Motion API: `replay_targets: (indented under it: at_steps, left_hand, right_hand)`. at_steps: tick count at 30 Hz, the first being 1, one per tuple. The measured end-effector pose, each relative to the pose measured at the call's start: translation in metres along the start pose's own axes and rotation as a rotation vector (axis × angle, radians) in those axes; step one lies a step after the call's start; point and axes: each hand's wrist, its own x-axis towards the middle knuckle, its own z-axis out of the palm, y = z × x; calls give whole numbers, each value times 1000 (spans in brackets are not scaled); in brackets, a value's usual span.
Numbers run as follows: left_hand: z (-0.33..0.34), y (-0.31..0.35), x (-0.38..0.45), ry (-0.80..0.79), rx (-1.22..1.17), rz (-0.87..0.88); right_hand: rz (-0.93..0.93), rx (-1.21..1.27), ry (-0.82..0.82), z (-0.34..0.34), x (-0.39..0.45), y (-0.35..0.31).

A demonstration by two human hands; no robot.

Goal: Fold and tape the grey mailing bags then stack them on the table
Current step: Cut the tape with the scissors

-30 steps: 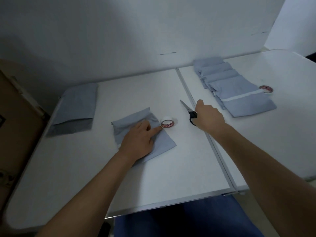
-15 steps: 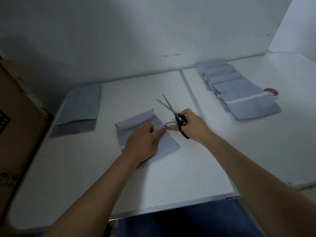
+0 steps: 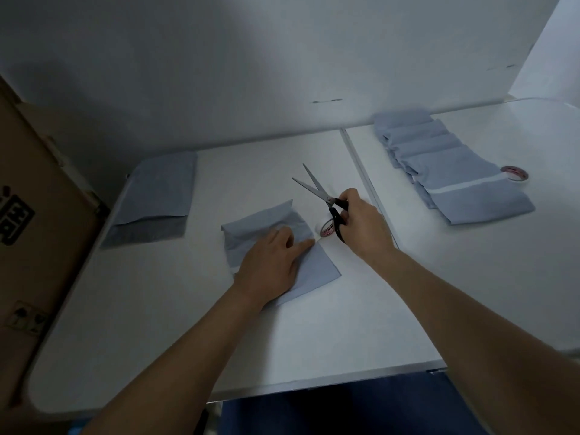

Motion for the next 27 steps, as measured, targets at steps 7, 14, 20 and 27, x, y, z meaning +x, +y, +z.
replay_targets:
  at_steps: [7, 14, 20, 27]
  left_hand:
    - [2, 0, 2, 18, 27, 28]
    - [3, 1, 1, 19, 32, 17]
    - [6, 3, 3, 4, 23, 1]
    - [6, 2, 3, -3, 34, -7]
  right_hand:
    - [-85, -81, 22, 2, 5, 9]
    - [-35, -118, -11, -5, 8, 7]
    - [266, -68, -350, -33, 24, 10]
    - [439, 460, -453, -69, 20, 5]
